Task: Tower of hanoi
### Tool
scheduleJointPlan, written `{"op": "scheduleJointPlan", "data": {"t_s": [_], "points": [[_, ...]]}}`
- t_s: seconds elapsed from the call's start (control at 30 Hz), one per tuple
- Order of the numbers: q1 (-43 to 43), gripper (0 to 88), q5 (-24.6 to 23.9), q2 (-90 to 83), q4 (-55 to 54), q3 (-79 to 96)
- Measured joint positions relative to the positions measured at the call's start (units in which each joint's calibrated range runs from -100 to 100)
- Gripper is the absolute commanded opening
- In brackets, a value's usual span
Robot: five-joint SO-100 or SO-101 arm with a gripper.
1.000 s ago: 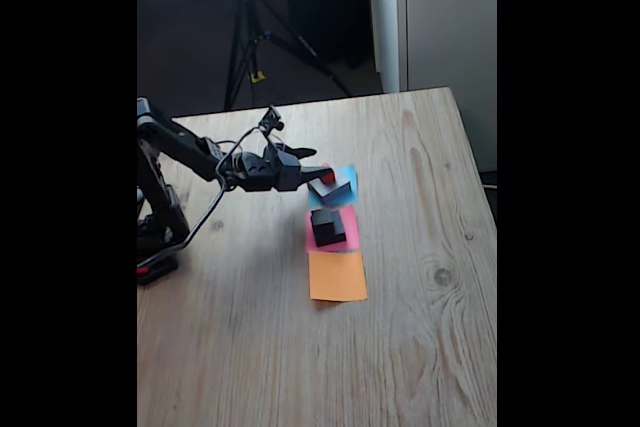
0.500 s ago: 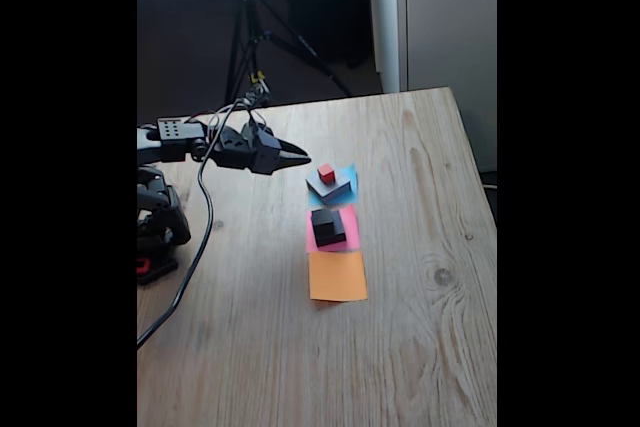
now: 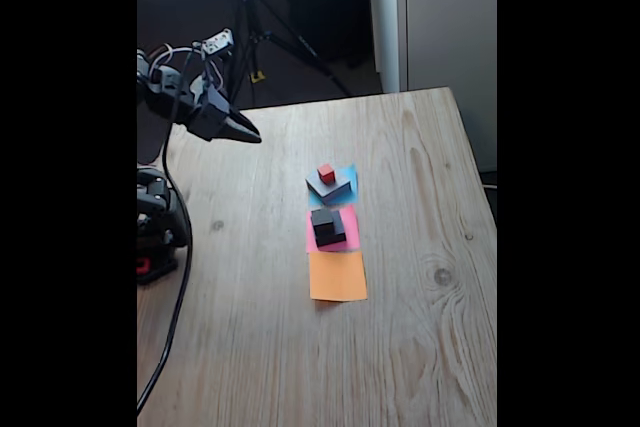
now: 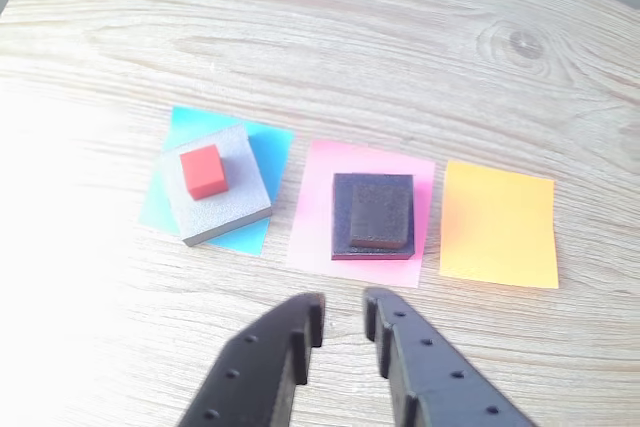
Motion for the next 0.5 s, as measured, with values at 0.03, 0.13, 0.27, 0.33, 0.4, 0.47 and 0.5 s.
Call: {"op": "scheduleJointPlan", "data": {"t_s": [0.03, 0.13, 0.27, 0.33, 0.4, 0.47, 0.5], "points": [[1.0, 0.2, 0.3, 0.0, 1.1, -1.4], [3.0, 0.2, 1.9, -0.1, 3.0, -3.4], [4.5, 2.2, 4.9, -0.1, 3.5, -3.3], [5.5, 6.2, 5.4, -0.6, 3.1, -1.1], [5.6, 13.4, 5.4, -1.5, 0.9, 2.9], [5.4, 19.7, 5.6, -2.9, -3.7, 8.4], [5.5, 22.2, 5.7, -3.7, -6.6, 11.8]]}}
